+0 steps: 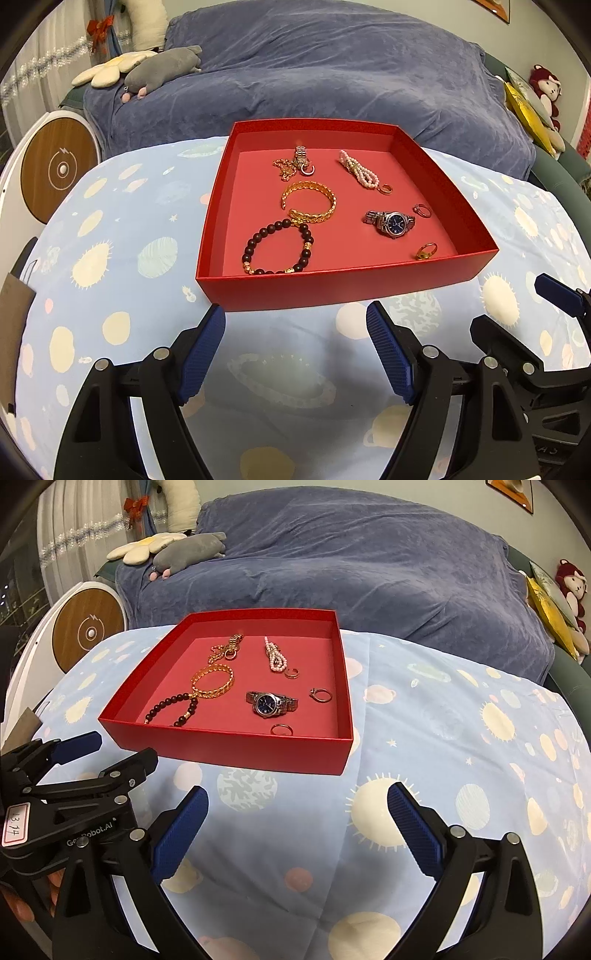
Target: Organize jewelry
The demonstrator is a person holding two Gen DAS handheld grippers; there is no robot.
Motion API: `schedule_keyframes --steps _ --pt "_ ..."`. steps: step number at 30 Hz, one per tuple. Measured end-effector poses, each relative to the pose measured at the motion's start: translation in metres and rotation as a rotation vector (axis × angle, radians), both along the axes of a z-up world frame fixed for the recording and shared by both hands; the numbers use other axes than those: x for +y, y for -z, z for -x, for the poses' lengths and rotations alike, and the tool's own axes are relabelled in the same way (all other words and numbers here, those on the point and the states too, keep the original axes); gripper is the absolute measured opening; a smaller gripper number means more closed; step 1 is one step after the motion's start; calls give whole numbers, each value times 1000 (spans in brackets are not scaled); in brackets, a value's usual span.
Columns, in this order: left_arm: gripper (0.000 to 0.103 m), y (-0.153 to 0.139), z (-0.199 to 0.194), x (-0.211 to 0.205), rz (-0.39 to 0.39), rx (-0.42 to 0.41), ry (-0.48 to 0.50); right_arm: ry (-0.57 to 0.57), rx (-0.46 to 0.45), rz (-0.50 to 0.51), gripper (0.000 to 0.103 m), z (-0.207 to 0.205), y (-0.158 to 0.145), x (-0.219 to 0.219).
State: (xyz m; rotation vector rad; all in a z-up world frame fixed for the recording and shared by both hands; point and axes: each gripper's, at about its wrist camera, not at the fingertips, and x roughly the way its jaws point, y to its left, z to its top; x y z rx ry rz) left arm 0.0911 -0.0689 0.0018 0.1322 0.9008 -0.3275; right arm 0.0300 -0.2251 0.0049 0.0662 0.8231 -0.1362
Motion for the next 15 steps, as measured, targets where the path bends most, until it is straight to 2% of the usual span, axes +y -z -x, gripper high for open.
schedule_keyframes --steps 15 --pt "76 -3 4 -1 -11 -17 -10 12 -1 -10 95 0 -1 -3"
